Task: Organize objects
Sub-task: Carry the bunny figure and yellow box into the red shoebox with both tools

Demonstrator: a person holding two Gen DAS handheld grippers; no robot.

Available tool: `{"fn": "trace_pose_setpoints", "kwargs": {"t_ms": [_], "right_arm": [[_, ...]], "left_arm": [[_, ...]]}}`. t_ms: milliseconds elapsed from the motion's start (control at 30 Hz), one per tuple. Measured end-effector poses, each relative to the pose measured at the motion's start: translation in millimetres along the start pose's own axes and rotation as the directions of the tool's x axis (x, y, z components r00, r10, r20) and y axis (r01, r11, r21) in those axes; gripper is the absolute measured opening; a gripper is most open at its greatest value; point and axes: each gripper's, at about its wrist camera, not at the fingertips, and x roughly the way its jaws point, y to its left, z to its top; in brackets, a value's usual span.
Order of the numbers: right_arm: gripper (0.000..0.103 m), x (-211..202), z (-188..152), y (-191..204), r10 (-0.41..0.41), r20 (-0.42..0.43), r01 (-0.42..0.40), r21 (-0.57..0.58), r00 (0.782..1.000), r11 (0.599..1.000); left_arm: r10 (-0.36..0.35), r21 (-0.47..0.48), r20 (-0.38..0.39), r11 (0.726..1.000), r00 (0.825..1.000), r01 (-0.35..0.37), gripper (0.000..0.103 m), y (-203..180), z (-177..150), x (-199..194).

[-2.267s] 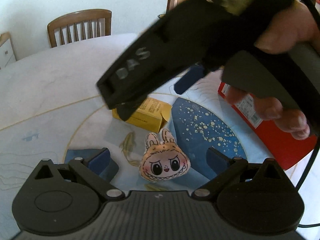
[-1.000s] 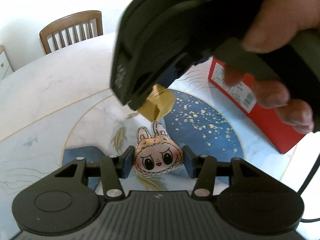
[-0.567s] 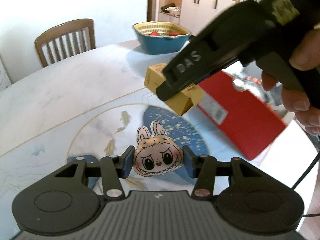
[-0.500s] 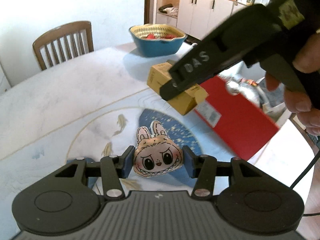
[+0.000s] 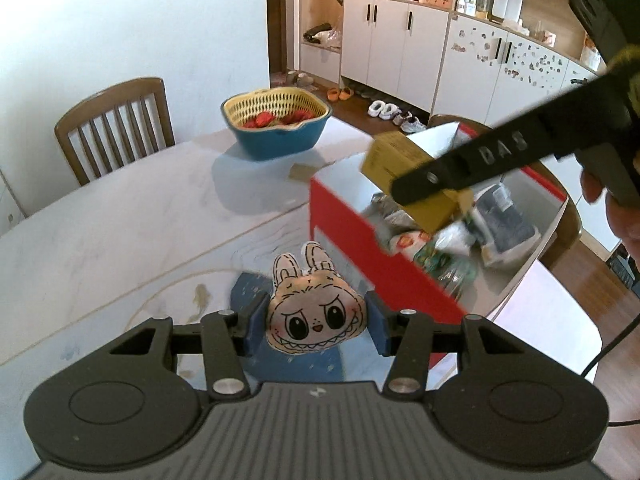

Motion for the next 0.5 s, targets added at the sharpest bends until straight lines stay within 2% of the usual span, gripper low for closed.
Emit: {"fn": "trace_pose_setpoints", "kwargs": {"t_ms": [500], "right_arm": [[0.028,-33.7,-27.7,-107.1,-0.047,0.017,0.045,0.077,0.999,0.996]], "left_arm": [[0.004,0.075,0.012,0.997,1.000,-0.005,0.050,-81.8,46.8,32.9]]}}
